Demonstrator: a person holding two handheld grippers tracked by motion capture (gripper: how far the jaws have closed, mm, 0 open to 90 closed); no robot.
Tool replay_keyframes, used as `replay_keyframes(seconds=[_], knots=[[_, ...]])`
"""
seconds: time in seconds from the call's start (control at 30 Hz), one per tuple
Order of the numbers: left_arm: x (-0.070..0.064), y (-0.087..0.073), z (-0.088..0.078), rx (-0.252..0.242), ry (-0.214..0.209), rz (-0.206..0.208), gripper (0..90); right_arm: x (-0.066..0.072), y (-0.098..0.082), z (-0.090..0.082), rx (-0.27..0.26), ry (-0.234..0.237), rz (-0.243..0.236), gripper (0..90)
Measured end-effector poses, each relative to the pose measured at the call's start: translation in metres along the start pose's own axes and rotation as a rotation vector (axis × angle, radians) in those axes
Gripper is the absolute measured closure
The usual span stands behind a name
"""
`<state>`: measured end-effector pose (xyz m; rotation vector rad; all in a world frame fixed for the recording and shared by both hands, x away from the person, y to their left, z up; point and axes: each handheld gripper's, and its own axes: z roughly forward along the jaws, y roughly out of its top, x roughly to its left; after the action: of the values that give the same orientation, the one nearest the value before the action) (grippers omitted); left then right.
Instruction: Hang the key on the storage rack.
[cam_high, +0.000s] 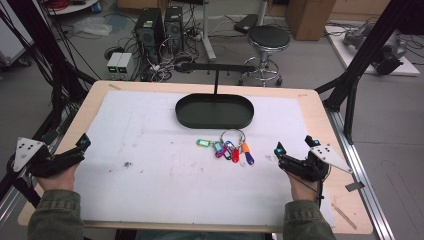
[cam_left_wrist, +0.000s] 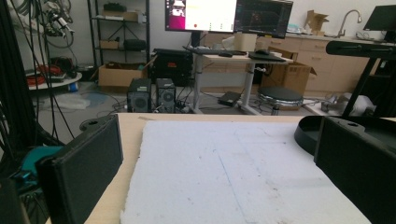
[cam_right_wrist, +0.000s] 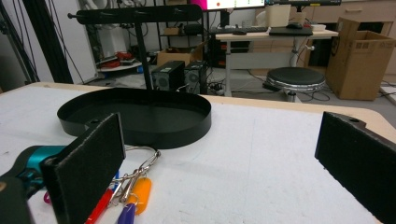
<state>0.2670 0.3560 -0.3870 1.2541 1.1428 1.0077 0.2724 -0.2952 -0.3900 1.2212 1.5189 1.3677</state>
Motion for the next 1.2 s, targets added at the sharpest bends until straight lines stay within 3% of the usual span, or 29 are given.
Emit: replay_keyframes(seconds=[0.2, 0.83, 1.2], knots=[[0.0, 0.0, 0.002, -0.002, -0.012, -0.009, 1.7, 0.0, 0.0, -0.001, -0.004, -0.003, -0.009, 0.5], [0.0, 0.0, 0.003, -0.003, -0.01, -0.009, 1.7, -0.003, 0.001, -0.002, 0.013, 0.002, 0.027, 0.5], [0.003, 0.0, 0.0, -0.002, 0.005, -0.007, 1.7, 0.003, 0.012, 0.009, 0.08, 0.023, -0.021, 0.6]])
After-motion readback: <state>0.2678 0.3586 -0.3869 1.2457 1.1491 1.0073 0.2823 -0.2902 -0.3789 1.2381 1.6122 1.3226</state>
